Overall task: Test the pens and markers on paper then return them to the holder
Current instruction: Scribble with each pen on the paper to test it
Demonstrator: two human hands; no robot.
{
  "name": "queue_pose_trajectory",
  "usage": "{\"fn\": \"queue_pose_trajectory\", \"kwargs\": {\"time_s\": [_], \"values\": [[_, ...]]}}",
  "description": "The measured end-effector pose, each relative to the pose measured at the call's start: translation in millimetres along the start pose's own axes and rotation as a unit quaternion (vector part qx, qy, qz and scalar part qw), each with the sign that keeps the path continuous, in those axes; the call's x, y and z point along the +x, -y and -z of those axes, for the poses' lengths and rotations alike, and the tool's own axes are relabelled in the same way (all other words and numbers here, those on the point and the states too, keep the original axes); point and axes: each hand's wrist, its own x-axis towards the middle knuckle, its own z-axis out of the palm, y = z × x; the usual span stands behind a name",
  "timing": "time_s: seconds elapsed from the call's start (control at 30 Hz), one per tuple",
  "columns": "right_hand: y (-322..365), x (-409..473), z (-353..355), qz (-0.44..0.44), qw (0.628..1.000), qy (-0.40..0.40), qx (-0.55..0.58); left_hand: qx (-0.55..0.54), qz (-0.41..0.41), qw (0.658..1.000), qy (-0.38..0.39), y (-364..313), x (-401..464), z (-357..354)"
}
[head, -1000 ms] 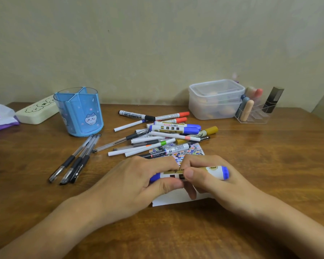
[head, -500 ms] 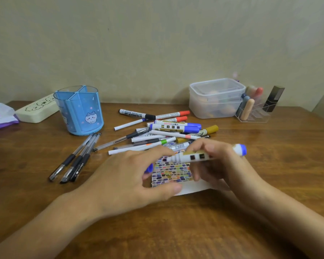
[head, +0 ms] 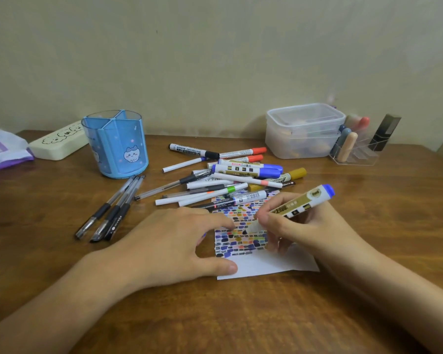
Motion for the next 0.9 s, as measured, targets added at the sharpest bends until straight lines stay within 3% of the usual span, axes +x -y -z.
{"fn": "queue_pose_trajectory", "kwargs": {"time_s": [0.4,0.9], "values": [[-8.5,3.9,4.0,0.01,0.993,0.005,-0.116,0.01,-0.005,0.999,0.044,2.6,2.9,1.3],[-3.1,2.6,3.2,0.005,0.98,0.021,-0.2,0.003,-0.009,1.0,0.025,8.4,4.1,-4.0]]}}
